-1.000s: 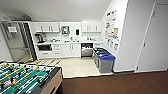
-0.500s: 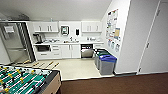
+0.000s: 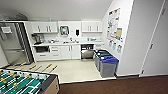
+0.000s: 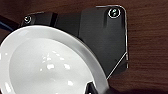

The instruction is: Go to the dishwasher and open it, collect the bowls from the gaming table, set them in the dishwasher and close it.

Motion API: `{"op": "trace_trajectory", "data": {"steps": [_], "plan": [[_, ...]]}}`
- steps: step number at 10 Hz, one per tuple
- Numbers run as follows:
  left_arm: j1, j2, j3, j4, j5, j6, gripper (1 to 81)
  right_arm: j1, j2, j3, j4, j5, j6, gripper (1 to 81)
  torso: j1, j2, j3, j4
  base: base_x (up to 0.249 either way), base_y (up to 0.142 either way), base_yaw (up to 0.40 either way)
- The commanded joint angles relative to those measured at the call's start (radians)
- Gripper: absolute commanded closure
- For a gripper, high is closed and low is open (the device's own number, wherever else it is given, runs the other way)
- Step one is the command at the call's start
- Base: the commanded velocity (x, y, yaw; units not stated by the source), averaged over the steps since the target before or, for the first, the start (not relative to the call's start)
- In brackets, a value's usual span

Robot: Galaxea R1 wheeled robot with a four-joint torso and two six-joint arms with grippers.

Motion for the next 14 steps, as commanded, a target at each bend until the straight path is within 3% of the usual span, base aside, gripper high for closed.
{"op": "trace_trajectory", "data": {"steps": [1,14], "plan": [[-0.043,-0.015,-0.007,0.003,0.028,0.007,81.1,0.039,-0.006,0.000,-0.012,-0.053,-0.003,81.1,0.000,0.000,0.000,0.000,0.206,0.000,0.000],[-0.044,-0.014,-0.007,0.006,0.030,0.008,81.1,0.037,-0.004,-0.002,-0.014,-0.060,-0.003,81.1,-0.001,0.000,0.000,0.000,0.206,0.000,0.000]]}}
